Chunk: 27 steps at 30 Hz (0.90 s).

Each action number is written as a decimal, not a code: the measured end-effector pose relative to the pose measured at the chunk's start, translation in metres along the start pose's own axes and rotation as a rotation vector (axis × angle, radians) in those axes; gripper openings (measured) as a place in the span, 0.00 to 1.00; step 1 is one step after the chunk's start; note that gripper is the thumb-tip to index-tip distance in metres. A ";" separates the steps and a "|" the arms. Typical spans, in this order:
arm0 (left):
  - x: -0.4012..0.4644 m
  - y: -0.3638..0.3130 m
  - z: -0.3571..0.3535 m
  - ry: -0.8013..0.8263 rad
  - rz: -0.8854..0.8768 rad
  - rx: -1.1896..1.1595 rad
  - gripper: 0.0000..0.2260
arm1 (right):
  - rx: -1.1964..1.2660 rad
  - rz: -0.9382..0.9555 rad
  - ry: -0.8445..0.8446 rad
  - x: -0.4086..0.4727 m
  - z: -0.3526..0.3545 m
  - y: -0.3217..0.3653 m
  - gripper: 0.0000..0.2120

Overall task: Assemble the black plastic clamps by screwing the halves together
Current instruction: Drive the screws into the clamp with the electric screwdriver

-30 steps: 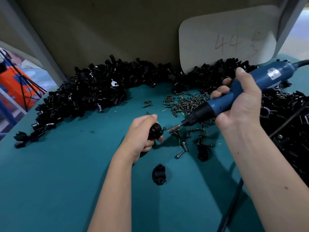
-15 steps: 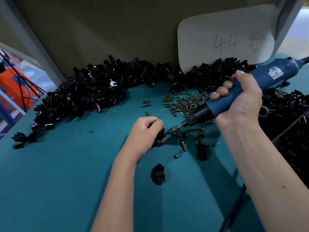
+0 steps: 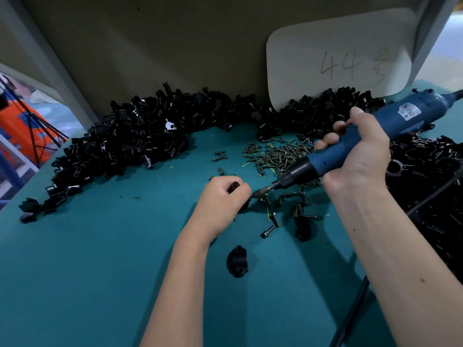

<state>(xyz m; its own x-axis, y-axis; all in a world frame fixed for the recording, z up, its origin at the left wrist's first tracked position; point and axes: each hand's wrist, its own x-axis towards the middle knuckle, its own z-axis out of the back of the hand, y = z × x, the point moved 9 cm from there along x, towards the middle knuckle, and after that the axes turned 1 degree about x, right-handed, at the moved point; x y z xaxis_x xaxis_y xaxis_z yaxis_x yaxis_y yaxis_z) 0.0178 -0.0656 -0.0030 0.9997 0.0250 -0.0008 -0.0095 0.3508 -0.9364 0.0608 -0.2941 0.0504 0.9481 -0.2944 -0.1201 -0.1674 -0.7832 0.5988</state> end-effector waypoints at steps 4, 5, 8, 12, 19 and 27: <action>-0.002 -0.005 -0.007 0.042 0.009 -0.043 0.10 | 0.011 0.009 0.008 0.000 0.000 0.003 0.09; -0.002 -0.005 -0.008 0.043 0.016 -0.058 0.10 | 0.016 0.012 0.017 0.000 -0.001 0.005 0.09; -0.002 -0.003 -0.007 0.037 0.034 -0.090 0.10 | 0.024 0.021 0.050 -0.001 -0.006 0.009 0.10; -0.002 -0.003 -0.009 0.051 0.018 -0.045 0.12 | 0.006 0.029 0.071 -0.003 -0.008 0.009 0.10; -0.004 -0.006 -0.015 0.127 0.026 -0.051 0.14 | -0.002 0.037 0.091 -0.003 -0.010 0.010 0.09; -0.007 -0.020 -0.002 0.007 -0.060 -0.105 0.17 | 0.022 0.026 0.144 -0.004 -0.014 0.014 0.09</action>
<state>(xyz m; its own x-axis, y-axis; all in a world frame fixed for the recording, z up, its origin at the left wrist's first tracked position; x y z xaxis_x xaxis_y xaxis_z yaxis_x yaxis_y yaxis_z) 0.0114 -0.0747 0.0152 0.9986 -0.0001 0.0538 0.0521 0.2516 -0.9664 0.0582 -0.2962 0.0705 0.9720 -0.2347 0.0114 -0.1973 -0.7887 0.5822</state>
